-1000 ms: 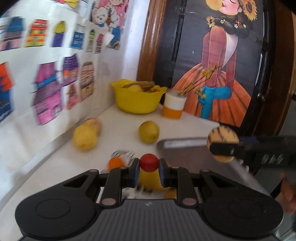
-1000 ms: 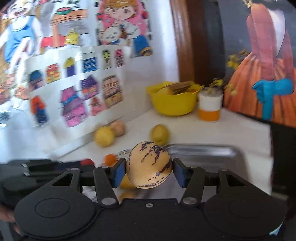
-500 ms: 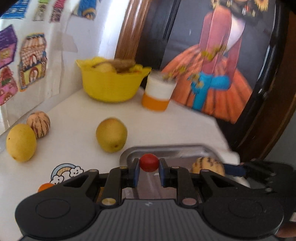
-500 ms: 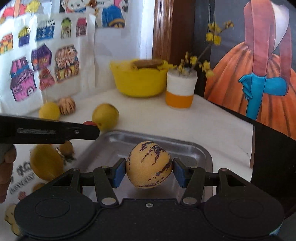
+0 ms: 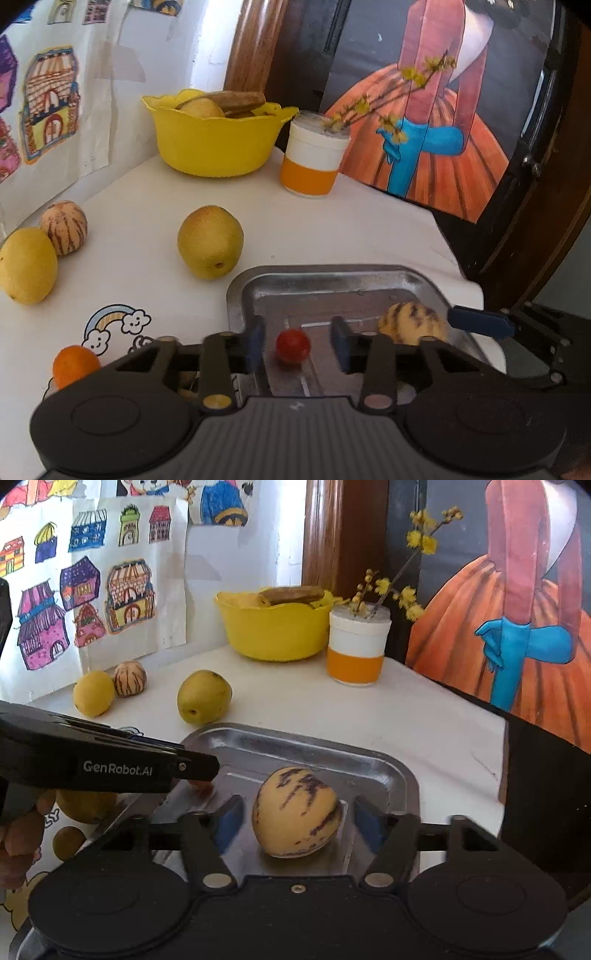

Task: Organize fruits
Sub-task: 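Carry the pepino and tomato onto the metal tray and open both tools, then lift both open tools away from the tray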

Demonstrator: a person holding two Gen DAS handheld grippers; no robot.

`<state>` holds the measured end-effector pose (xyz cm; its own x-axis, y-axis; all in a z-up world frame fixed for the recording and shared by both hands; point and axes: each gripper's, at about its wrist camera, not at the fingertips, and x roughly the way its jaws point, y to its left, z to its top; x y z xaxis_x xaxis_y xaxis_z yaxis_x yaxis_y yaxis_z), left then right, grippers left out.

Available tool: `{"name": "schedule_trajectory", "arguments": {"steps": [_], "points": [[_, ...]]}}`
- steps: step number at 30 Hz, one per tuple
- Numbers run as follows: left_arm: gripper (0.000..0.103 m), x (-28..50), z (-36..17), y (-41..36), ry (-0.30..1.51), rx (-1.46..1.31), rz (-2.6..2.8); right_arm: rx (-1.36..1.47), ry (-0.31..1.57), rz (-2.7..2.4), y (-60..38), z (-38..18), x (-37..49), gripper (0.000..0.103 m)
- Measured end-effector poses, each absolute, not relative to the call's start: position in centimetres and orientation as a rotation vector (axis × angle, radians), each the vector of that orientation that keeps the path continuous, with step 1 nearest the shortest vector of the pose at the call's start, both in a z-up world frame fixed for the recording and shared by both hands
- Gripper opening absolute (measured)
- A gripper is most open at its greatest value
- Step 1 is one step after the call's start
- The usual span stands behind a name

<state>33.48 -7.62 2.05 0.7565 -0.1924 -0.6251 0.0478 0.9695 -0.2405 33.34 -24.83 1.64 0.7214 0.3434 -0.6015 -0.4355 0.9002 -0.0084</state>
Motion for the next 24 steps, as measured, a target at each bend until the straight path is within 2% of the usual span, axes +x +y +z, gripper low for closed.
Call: {"name": "schedule_trajectory", "arguments": {"steps": [4,7,9,18,24], "points": [[0.078,31.6,3.5,-7.4,0.637,-0.237,-0.143,-0.128,0.601,0.410,-25.3,2.7,31.3,0.088],[0.093,29.2,4.9,-7.3,0.568,-0.220,-0.152,-0.102,0.567,0.398,-25.6,3.6,29.2,0.098],[0.100,27.6,5.7,-7.2,0.534,-0.201,-0.150,-0.093,0.544,0.391,-25.7,4.3,27.7,0.100],[0.102,19.7,7.5,-4.8,0.461,-0.224,-0.136,-0.099,0.447,0.364,-24.4,6.6,20.6,0.102],[0.103,15.2,7.3,-2.0,0.445,-0.238,-0.104,-0.099,0.459,0.378,-22.9,6.6,16.1,0.102]]}}
